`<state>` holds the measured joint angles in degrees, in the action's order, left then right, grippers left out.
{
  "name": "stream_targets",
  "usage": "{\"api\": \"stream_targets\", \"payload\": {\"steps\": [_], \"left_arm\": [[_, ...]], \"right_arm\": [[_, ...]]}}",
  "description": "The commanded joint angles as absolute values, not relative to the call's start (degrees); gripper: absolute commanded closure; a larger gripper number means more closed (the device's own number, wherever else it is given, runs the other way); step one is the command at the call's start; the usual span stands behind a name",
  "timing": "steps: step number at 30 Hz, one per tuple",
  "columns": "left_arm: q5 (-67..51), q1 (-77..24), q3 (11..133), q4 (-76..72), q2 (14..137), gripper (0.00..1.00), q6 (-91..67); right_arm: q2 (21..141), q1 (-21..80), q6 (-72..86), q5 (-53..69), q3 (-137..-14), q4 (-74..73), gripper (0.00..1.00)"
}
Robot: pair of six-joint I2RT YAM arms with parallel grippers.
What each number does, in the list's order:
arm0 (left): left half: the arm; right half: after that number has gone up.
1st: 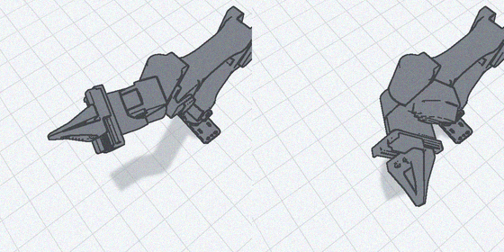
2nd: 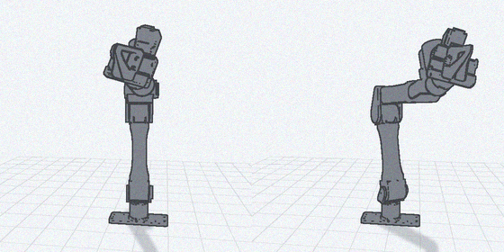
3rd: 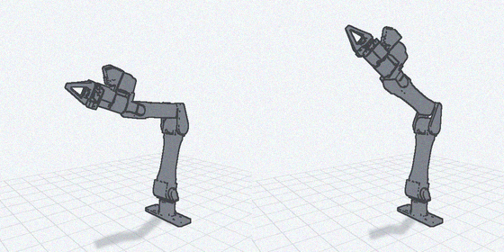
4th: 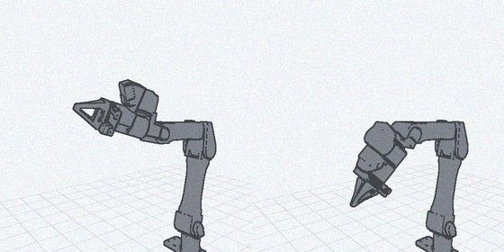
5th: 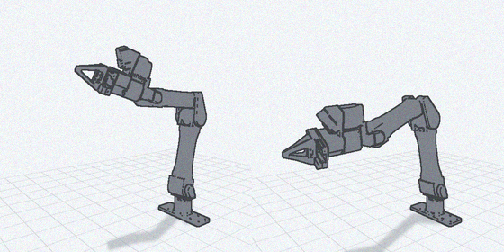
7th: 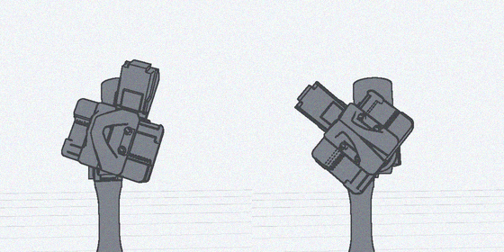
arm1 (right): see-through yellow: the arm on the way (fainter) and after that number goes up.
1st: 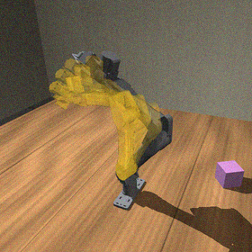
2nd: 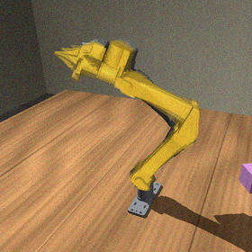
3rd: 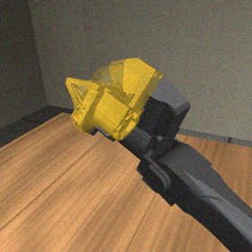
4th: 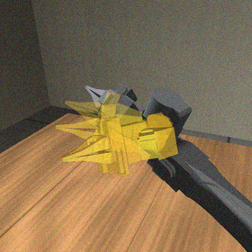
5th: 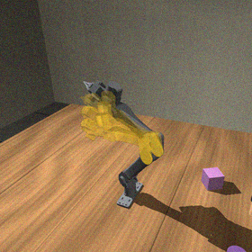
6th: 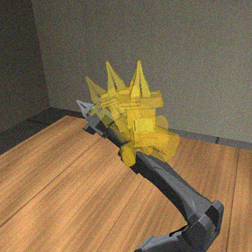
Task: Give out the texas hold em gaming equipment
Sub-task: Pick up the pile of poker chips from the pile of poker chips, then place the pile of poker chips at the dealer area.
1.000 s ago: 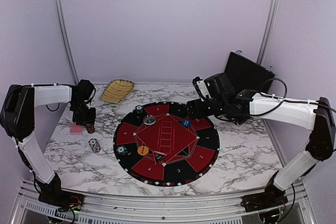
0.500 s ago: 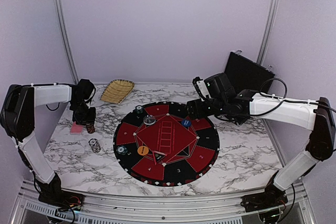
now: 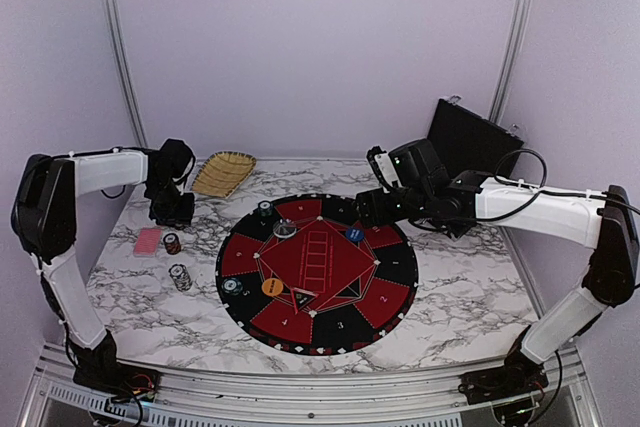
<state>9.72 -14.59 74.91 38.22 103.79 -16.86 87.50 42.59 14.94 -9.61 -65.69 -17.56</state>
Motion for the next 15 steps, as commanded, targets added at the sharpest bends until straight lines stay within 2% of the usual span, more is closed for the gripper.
{"api": "stream_targets", "payload": {"steps": [1, 15], "left_arm": [[10.58, -17.42, 80.79, 41.63, 108.18, 0.67, -16.59], [9.54, -26.16, 106.06, 47.71, 127.68, 0.67, -17.83]], "right_arm": [[85.8, 42.75, 14.95, -10.95, -65.79, -17.49, 0.14], [82.8, 41.74, 15.47, -11.62, -63.63, -18.87, 0.14]]}}
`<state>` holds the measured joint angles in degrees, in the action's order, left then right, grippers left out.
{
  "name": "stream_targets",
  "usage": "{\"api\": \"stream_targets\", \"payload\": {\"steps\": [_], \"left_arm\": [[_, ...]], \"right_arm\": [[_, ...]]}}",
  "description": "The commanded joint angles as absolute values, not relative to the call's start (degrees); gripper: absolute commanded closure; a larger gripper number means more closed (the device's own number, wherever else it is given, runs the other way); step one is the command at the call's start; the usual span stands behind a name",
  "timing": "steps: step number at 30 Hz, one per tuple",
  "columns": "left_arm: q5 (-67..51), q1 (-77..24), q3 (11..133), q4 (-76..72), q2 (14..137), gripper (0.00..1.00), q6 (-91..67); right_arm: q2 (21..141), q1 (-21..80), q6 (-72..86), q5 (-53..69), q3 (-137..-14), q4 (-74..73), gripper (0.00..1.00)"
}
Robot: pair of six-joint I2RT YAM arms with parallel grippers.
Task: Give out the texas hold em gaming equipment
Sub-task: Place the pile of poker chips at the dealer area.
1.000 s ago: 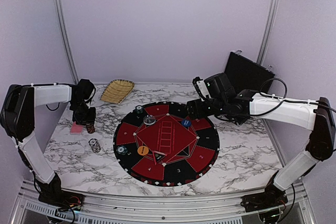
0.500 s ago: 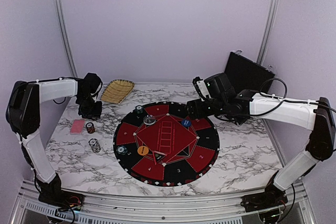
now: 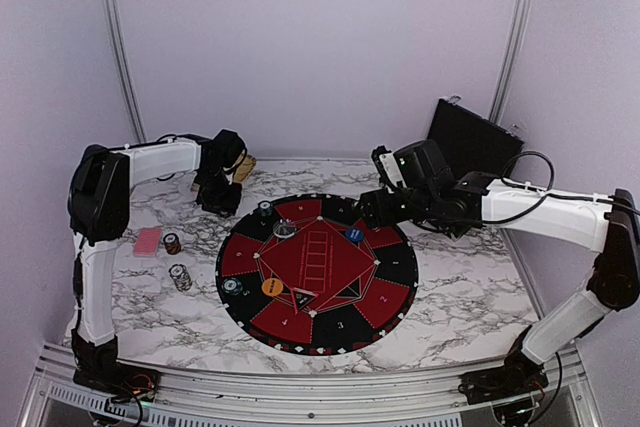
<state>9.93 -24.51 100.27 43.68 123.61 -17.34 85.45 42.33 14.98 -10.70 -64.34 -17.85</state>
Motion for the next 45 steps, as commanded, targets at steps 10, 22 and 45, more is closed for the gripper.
{"api": "stream_targets", "payload": {"steps": [10, 22, 45], "left_arm": [[7.96, -28.68, 115.77, 49.73, 136.4, 0.67, -18.43], [7.91, -29.27, 117.25, 50.26, 138.56, 0.66, -18.83], [8.23, -29.28, 118.06, 50.68, 136.69, 0.44, -17.84]], "right_arm": [[79.87, 40.45, 15.78, -11.6, -61.52, -19.58, 0.14], [79.13, 39.16, 15.4, -10.65, -60.64, -19.52, 0.14], [79.0, 39.07, 15.66, -10.46, -61.48, -20.99, 0.14]]}}
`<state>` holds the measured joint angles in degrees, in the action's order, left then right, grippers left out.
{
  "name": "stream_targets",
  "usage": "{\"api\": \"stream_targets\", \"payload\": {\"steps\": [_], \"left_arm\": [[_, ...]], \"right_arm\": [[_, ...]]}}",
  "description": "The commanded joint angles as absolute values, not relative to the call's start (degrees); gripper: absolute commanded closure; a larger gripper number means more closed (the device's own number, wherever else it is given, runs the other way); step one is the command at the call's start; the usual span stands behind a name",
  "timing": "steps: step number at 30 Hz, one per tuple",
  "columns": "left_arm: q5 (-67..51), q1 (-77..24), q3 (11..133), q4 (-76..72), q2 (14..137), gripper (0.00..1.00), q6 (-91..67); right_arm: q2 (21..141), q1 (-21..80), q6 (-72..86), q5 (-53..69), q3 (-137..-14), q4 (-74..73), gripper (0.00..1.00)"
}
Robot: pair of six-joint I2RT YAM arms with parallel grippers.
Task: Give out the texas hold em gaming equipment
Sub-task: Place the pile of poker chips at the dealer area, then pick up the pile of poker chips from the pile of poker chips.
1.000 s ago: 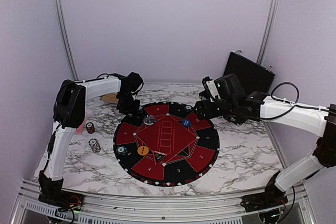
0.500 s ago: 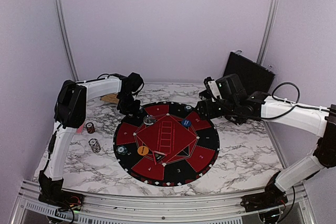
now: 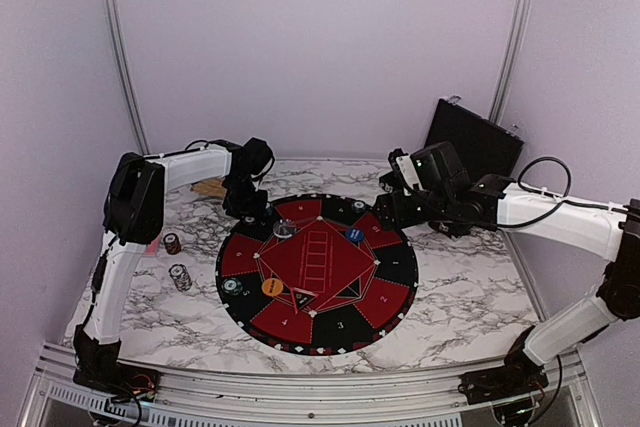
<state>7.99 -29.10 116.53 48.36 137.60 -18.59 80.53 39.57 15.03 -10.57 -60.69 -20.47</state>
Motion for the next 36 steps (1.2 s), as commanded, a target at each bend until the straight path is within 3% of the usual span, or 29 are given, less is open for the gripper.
{"api": "stream_targets", "payload": {"steps": [1, 15, 24, 36], "left_arm": [[8.29, -29.29, 117.92, 50.71, 136.14, 0.43, -17.79], [7.47, -29.44, 108.67, 49.58, 122.59, 0.39, -18.01], [9.06, -28.03, 89.28, 43.78, 106.37, 0.38, -20.3], [9.11, -18.05, 69.21, 41.11, 91.67, 0.35, -19.89]], "right_arm": [[78.87, 39.09, 15.65, -10.46, -61.39, -21.0, 0.14], [77.79, 39.25, 16.35, -10.55, -59.32, -20.24, 0.14], [78.24, 39.77, 16.37, -10.0, -58.26, -19.16, 0.13], [80.39, 40.79, 16.37, -8.15, -58.68, -16.98, 0.13]]}}
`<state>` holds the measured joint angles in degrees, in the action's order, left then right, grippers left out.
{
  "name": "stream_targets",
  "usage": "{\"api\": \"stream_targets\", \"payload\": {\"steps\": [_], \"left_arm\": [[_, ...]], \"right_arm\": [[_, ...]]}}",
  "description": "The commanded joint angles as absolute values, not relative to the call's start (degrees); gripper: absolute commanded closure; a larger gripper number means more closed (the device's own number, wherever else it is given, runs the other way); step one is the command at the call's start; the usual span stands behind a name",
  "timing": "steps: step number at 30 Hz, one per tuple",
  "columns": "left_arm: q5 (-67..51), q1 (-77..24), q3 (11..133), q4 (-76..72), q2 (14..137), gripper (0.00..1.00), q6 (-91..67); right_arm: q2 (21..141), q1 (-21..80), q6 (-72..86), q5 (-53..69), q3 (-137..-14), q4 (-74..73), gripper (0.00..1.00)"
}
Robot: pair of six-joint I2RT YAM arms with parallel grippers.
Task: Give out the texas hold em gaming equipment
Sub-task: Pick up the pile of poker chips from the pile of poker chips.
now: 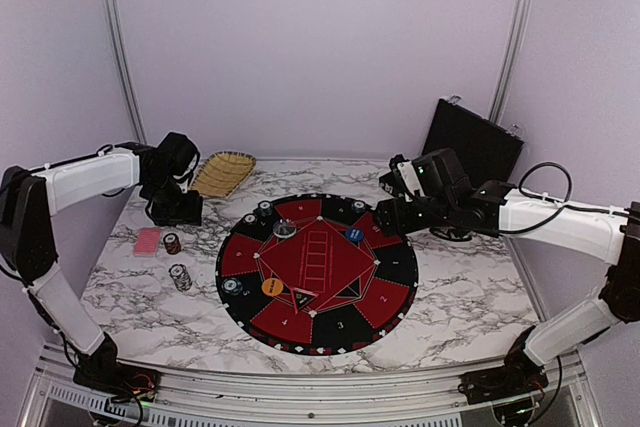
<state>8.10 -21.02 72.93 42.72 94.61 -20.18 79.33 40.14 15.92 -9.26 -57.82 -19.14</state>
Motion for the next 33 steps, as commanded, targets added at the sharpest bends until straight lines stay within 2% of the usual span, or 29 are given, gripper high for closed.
{"api": "stream_targets", "payload": {"steps": [1, 7, 21, 33], "left_arm": [[9.06, -17.08, 68.23, 40.81, 91.38, 0.34, -19.61], [8.79, -13.69, 65.66, 39.19, 93.08, 0.28, -18.21], [8.19, -10.6, 67.85, 36.88, 101.35, 0.27, -17.41], [7.55, -10.11, 69.66, 36.35, 104.69, 0.34, -17.0]], "right_arm": [[80.77, 40.89, 16.42, -8.05, -58.89, -16.83, 0.13], [82.21, 41.34, 16.11, -7.73, -59.91, -16.61, 0.13], [81.65, 41.36, 16.26, -8.26, -59.15, -16.79, 0.13], [82.18, 41.31, 16.31, -8.42, -59.41, -16.92, 0.13]]}}
